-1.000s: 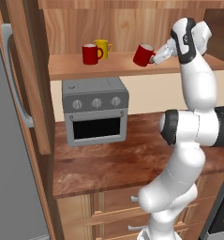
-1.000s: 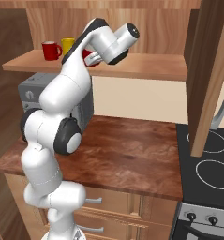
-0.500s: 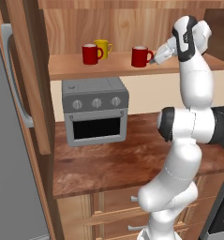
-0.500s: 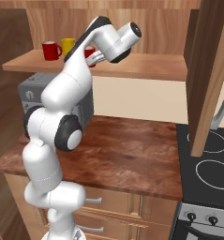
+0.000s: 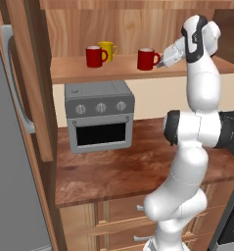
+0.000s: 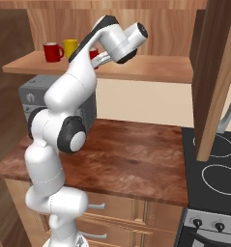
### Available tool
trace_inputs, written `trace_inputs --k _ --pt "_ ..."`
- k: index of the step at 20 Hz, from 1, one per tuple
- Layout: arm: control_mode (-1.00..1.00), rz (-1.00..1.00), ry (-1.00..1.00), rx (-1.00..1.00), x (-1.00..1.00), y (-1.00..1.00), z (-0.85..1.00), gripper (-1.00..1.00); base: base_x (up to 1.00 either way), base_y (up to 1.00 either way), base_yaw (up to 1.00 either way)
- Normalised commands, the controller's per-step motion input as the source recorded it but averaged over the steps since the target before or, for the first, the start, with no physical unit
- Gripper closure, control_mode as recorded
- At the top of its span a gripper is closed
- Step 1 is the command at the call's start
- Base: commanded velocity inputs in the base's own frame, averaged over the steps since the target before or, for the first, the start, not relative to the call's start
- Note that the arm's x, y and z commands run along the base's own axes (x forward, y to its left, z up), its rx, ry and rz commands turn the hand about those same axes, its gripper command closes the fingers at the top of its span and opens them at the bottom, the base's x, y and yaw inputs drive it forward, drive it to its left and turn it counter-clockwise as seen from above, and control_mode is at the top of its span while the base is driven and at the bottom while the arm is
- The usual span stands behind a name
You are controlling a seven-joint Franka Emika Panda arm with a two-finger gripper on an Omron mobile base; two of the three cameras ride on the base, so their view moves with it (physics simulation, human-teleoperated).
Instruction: Pick the mug on the counter and place it in the cabinet with the handle facing the right, like the mugs already inside.
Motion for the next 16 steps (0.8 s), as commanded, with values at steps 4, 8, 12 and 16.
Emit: trace_inputs --k 4,8,12,16 --pt "-1.0 0.05 -0.07 0.0 -0.39 0.0 0.09 -1.0 0.0 0.0 0.0" --pt "-1.0 0.01 -0.13 0.0 -0.68 0.01 0.13 -1.0 0.0 0.0 0.0" --pt "-1.0 0.0 -0.14 0.0 -0.73 0.07 0.06 -1.0 0.0 0.0 0.0" --pt "-1.0 0.0 -0.14 -0.02 -0.75 0.13 0.0 -1.0 0.0 0.0 0.0"
